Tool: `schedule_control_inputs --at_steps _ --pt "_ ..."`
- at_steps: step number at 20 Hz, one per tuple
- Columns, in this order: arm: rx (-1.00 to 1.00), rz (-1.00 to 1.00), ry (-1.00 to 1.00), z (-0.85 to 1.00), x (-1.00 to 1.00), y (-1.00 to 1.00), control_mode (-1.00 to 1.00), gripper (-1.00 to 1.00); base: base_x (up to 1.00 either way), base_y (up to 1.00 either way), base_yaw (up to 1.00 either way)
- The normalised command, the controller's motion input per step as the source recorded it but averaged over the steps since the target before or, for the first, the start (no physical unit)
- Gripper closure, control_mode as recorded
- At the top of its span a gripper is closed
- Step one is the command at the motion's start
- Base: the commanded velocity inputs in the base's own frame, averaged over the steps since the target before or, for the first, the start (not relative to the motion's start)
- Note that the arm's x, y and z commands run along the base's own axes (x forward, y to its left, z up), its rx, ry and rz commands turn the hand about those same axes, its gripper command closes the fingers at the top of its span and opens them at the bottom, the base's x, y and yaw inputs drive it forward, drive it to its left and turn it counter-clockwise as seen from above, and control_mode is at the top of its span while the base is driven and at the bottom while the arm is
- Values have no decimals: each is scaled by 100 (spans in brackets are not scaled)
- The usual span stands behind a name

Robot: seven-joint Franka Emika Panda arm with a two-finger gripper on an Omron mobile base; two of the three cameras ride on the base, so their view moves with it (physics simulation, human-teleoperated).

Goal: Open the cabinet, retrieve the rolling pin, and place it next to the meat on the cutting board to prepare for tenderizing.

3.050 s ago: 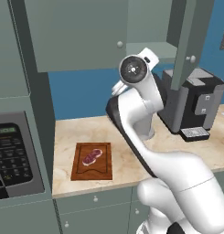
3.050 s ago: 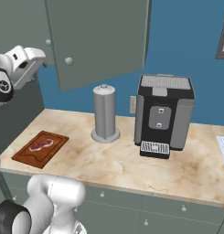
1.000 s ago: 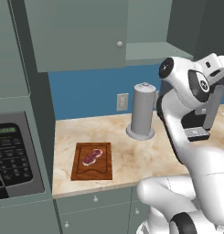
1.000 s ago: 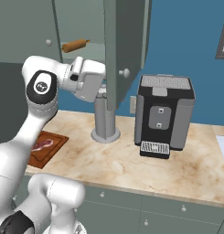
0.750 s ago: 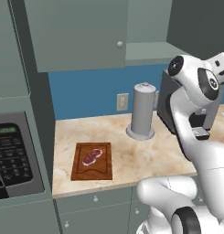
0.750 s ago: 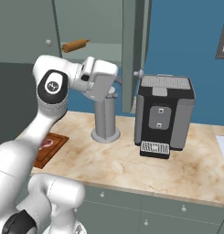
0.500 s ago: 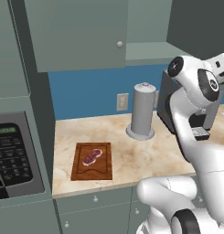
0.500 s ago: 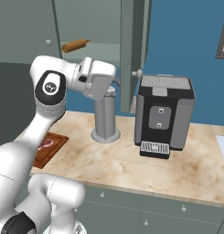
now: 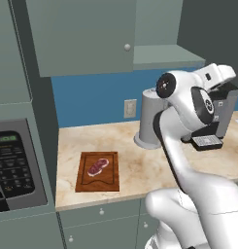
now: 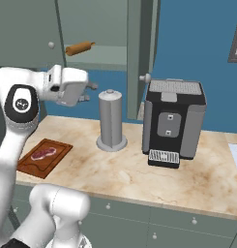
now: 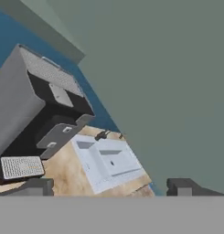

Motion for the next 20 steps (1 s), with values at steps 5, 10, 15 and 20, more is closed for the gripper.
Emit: schedule_control_inputs --at_steps 5,10,15,20 --pt "0 32 -28 0 6 90 -100 -100 0 0 0" --pt "0 34 -47 0 0 80 -100 -100 0 0 0" --pt "3 28 -27 4 23 83 -100 -100 0 0 0" --pt "9 13 -7 13 37 67 -100 -100 0 0 0"
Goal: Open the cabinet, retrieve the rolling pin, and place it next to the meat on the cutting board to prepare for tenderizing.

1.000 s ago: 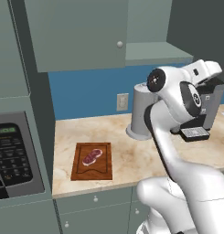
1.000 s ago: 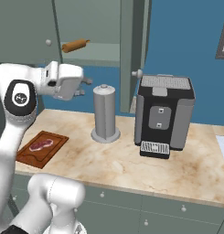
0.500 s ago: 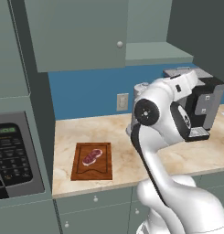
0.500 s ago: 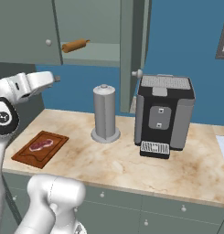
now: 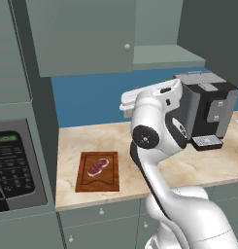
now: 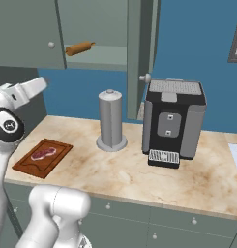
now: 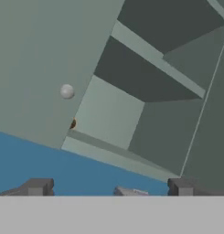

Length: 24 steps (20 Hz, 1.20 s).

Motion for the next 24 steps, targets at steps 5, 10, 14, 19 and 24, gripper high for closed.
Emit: schedule_control_inputs --at_steps 5,10,14,19,24 --pt "13 3 -1 17 27 60 -100 -100 0 0 0" --pt "15 5 -7 28 3 45 -100 -100 0 0 0" --pt "10 7 -8 35 12 5 -100 -100 0 0 0" --pt "0 8 -18 24 16 0 -100 -100 0 0 0" --pt "0 5 -13 11 20 -5 -100 -100 0 0 0"
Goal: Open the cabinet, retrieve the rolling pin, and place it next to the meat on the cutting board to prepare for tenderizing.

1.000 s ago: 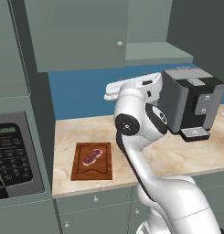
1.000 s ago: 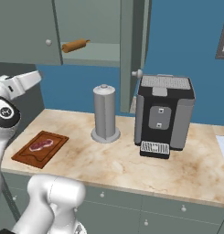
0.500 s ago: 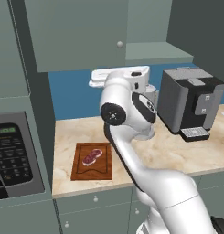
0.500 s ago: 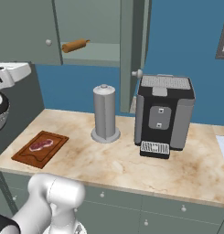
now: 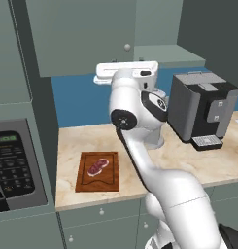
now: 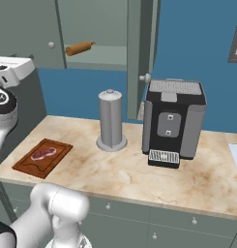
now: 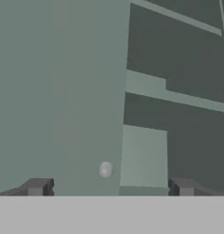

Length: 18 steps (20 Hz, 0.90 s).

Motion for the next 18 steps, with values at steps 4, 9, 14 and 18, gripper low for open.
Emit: schedule_control_inputs --at_steps 4,9,14,18 --pt "3 0 1 8 38 -14 -100 -100 0 0 0" --pt "9 0 6 9 54 -5 -100 -100 0 0 0" --pt "9 0 1 1 55 -1 -100 -100 0 0 0" --pt "7 2 0 0 44 0 -100 -100 0 0 0"
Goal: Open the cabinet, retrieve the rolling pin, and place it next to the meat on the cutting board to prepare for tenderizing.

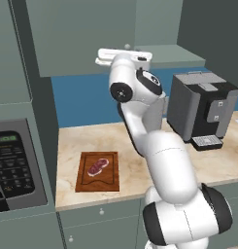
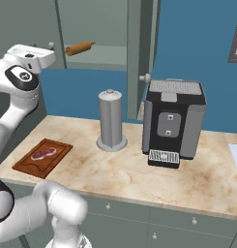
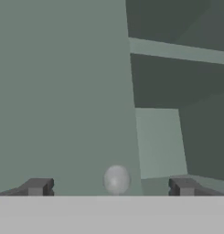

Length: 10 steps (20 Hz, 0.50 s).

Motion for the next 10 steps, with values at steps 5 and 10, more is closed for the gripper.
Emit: schedule_control_inputs --at_steps 5,10 --pt "5 4 -2 0 38 0 -100 -100 0 0 0" --pt "2 4 -5 0 29 0 -100 -100 0 0 0"
